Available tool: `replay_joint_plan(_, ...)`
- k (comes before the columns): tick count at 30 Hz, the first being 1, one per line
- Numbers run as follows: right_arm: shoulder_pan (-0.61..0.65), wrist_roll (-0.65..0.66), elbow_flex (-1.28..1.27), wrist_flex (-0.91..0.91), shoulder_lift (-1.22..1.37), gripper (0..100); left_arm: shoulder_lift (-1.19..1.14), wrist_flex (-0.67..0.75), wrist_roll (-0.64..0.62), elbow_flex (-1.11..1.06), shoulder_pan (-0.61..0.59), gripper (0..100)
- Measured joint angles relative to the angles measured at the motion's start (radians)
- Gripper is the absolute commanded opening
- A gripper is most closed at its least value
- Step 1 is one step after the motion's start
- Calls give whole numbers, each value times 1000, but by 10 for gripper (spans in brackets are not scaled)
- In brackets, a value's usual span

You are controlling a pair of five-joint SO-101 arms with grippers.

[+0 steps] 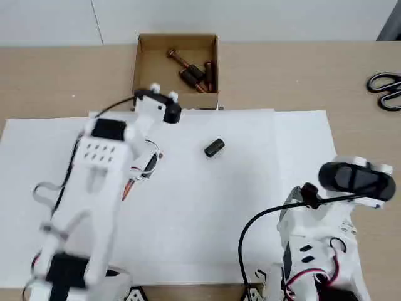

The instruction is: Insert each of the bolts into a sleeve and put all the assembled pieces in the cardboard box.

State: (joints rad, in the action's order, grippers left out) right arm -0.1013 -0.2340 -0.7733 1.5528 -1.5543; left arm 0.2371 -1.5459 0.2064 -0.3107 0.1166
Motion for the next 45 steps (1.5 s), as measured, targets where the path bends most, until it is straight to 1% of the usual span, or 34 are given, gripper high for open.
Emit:
replay_joint_plan(3, 0, 41, 0, -28, 0, 3, 172, -8, -77, 0, -3, 5)
replay_joint_plan(4, 0, 44, 0, -40, 0, 3, 226, -8, -84, 0, -3, 5)
replay_joint_plan(10, 18, 91, -55, -98, 5, 3, 516, 0, -63, -58, 2, 5)
replay_joint_plan(14, 100, 95, -89, -123, -12, 3, 706, 129, -107, -199, -17, 5)
replay_joint_plan(20, 203, 95, -195, -236, 0, 3, 1062, 400, -241, -542, -31, 5)
replay_joint_plan(23, 241, 95, -249, -290, 2, 4, 1266, 477, -333, -701, -31, 5)
replay_joint_plan(27, 315, 95, -338, -377, 2, 4, 1521, 500, -442, -887, -31, 5)
replay_joint_plan(28, 331, 95, -359, -404, 2, 4, 1551, 500, -476, -904, -31, 5)
replay_joint_plan(32, 410, 95, -453, -502, 2, 4, 1539, 511, -637, -905, -31, 5)
replay_joint_plan(35, 473, 95, -500, -577, 3, 4, 1540, 512, -727, -905, -31, 5)
replay_joint_plan(39, 542, 95, -535, -661, 3, 4, 1540, 512, -776, -905, -31, 5)
replay_joint_plan(45, 675, 95, -611, -753, 3, 4, 1539, 512, -810, -905, -31, 5)
